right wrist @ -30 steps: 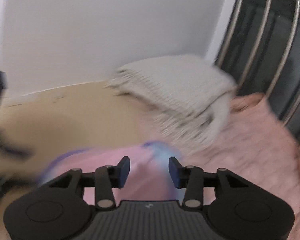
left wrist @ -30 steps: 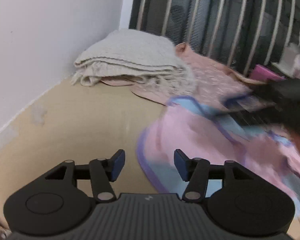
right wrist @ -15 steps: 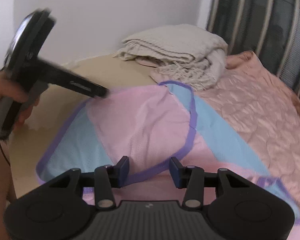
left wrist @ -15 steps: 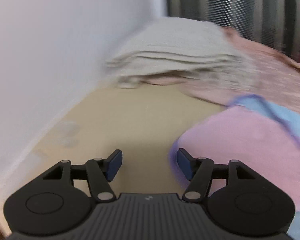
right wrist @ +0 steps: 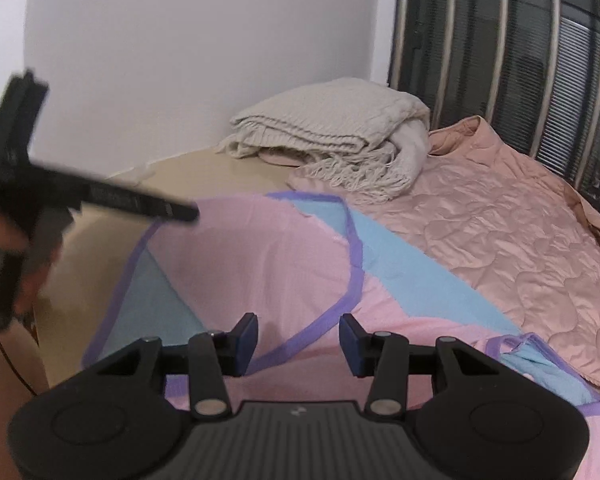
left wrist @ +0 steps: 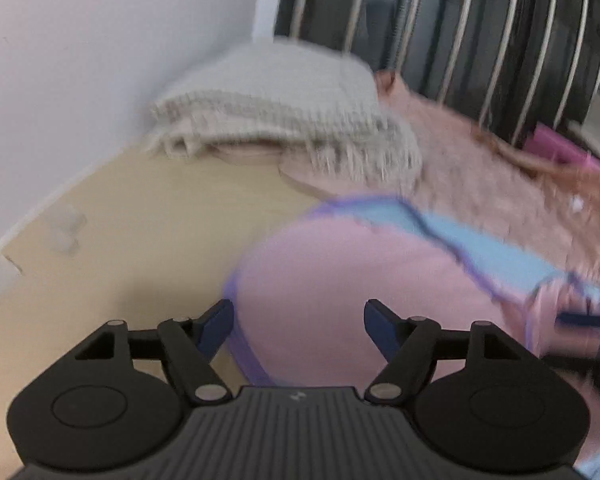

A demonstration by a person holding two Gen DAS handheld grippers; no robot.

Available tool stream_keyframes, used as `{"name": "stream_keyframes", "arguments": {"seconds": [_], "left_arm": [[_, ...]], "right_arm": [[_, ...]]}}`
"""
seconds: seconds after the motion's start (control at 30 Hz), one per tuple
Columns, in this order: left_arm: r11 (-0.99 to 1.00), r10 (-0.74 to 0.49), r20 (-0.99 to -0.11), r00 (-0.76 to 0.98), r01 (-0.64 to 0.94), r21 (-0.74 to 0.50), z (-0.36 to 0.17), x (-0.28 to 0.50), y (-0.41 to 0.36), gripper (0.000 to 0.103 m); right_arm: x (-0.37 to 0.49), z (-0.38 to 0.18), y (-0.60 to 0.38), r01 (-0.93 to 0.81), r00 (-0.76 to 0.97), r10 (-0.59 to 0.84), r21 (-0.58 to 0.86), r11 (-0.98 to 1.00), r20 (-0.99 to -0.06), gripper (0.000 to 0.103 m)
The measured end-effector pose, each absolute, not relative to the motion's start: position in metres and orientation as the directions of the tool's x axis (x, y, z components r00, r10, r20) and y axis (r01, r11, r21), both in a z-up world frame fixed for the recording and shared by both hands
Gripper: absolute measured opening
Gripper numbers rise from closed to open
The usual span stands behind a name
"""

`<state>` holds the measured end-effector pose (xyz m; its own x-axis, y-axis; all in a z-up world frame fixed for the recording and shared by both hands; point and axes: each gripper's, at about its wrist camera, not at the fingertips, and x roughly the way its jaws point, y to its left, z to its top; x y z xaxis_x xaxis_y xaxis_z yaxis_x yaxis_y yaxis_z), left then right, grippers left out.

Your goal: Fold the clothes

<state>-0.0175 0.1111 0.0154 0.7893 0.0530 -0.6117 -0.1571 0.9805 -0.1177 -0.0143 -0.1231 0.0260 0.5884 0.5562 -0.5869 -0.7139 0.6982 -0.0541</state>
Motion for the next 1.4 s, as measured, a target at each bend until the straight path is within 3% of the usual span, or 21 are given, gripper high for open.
{"name": "stream_keyframes", "arguments": {"seconds": [0.13,0.27,0.33,0.37,0.5,0.6,0.7,0.87,0.97,1.03,1.17,1.3,1.4], "left_arm": [[0.991,0.115,-0.628,0.770,-0.131,0.021,0.011,-0.029,0.085,0.074],[0.994,0.079,-0.634,0.770,-0.105,-0.004,0.011,-0.048,0.082,0.076],[0.997,0.067,-0.620,0.782,-0.083,0.003,0.010,-0.055,0.081,0.080],[0.997,0.060,-0.614,0.787,-0.075,0.001,0.008,-0.057,0.081,0.081],[0.998,0.024,-0.619,0.785,-0.054,-0.030,0.011,-0.063,0.084,0.083],[0.987,-0.039,-0.628,0.778,-0.070,-0.148,0.017,-0.064,0.103,0.083],[0.957,-0.081,-0.606,0.792,-0.107,-0.268,0.021,-0.062,0.123,0.083],[0.960,-0.040,-0.600,0.799,-0.137,-0.246,0.019,-0.037,0.127,0.078],[0.950,-0.121,-0.596,0.794,-0.081,-0.301,0.021,-0.028,0.123,0.074],[0.966,-0.106,-0.617,0.780,-0.068,-0.251,0.019,-0.022,0.116,0.070],[0.988,0.052,-0.641,0.765,-0.131,-0.076,0.015,-0.017,0.118,0.057],[0.982,0.087,-0.669,0.738,-0.175,-0.065,0.018,-0.017,0.141,0.055],[0.969,0.042,-0.661,0.749,-0.191,-0.155,0.030,-0.041,0.151,0.057]], "right_arm": [[0.004,0.049,-0.105,-0.707,0.613,0.562,-0.068,0.704,-0.556,0.043],[0.044,0.062,-0.057,-0.738,0.534,0.625,0.047,0.673,-0.570,0.040],[0.064,0.057,-0.020,-0.754,0.479,0.634,0.086,0.652,-0.607,0.029],[0.069,0.053,-0.003,-0.764,0.461,0.633,0.085,0.639,-0.622,0.018],[0.075,0.027,0.053,-0.781,0.420,0.593,0.058,0.621,-0.687,0.015],[0.065,0.015,0.061,-0.804,0.433,0.562,-0.020,0.594,-0.704,0.013],[0.054,0.015,0.050,-0.827,0.424,0.580,-0.036,0.561,-0.695,0.014],[0.062,0.034,0.020,-0.795,0.413,0.620,0.068,0.602,-0.667,0.014],[0.062,0.052,-0.033,-0.727,0.504,0.614,0.085,0.681,-0.607,0.021],[0.053,0.059,-0.075,-0.658,0.579,0.565,0.071,0.749,-0.588,0.026],[0.018,0.058,-0.155,-0.543,0.672,0.457,0.032,0.839,-0.582,0.026],[-0.030,0.047,-0.220,-0.442,0.730,0.371,0.017,0.897,-0.573,0.027],[-0.067,0.036,-0.253,-0.402,0.751,0.355,0.042,0.915,-0.556,0.028]]}}
